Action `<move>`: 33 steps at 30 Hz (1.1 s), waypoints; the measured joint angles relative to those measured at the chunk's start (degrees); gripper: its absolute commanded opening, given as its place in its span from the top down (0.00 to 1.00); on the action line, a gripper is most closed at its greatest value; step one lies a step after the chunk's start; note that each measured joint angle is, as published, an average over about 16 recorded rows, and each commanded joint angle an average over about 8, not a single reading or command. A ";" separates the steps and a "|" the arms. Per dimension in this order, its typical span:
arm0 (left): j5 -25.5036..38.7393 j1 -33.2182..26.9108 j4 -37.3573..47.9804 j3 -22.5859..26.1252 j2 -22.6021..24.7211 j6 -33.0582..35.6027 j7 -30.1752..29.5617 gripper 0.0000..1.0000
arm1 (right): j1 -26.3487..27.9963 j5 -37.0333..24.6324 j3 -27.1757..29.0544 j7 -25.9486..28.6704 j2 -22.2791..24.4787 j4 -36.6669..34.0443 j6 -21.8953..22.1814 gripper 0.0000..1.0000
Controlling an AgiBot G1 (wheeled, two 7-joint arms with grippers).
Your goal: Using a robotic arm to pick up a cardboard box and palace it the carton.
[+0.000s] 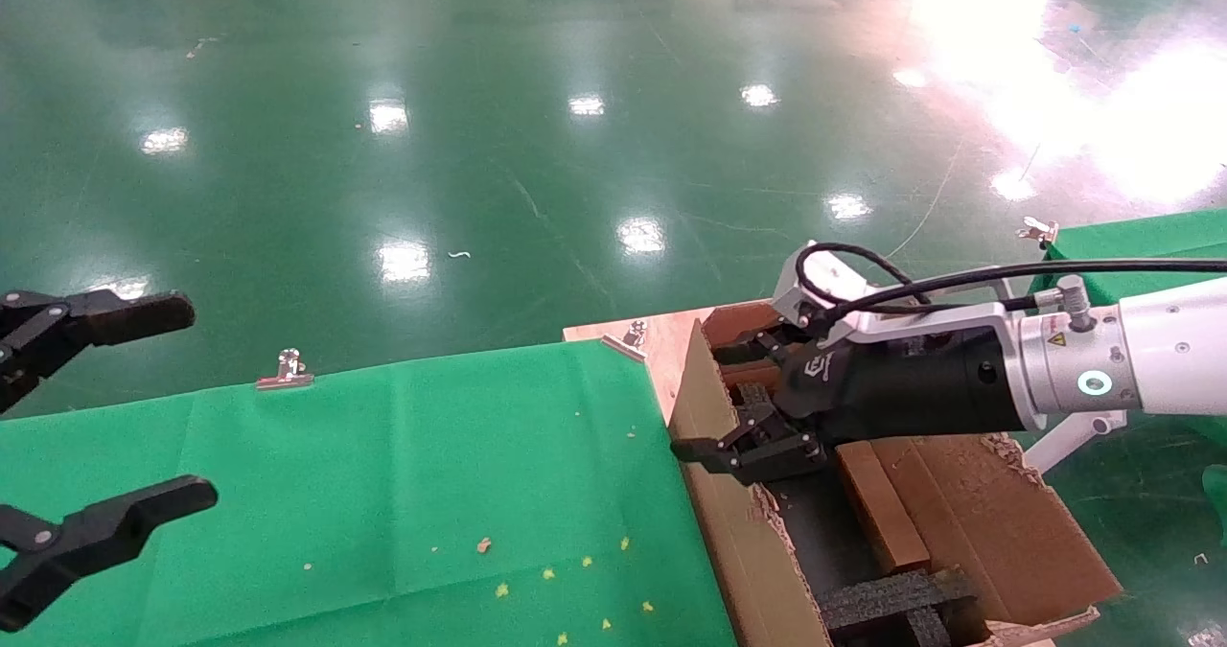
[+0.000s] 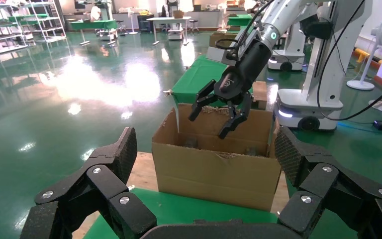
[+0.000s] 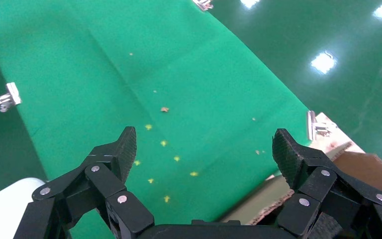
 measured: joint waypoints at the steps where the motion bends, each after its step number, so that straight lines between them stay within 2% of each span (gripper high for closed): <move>1: 0.00 0.00 0.00 0.00 0.00 0.00 0.00 0.00 | -0.31 -0.08 0.43 0.06 -0.08 -0.08 -0.01 0.00; 10: 0.00 0.00 0.00 0.00 0.00 0.00 0.00 0.00 | -5.51 -0.05 8.48 -0.82 -1.61 -0.64 -2.84 0.00; 33: 0.00 0.00 0.00 0.00 0.00 0.00 0.00 0.00 | -26.55 1.01 41.69 -5.90 -7.98 -2.50 -16.32 0.00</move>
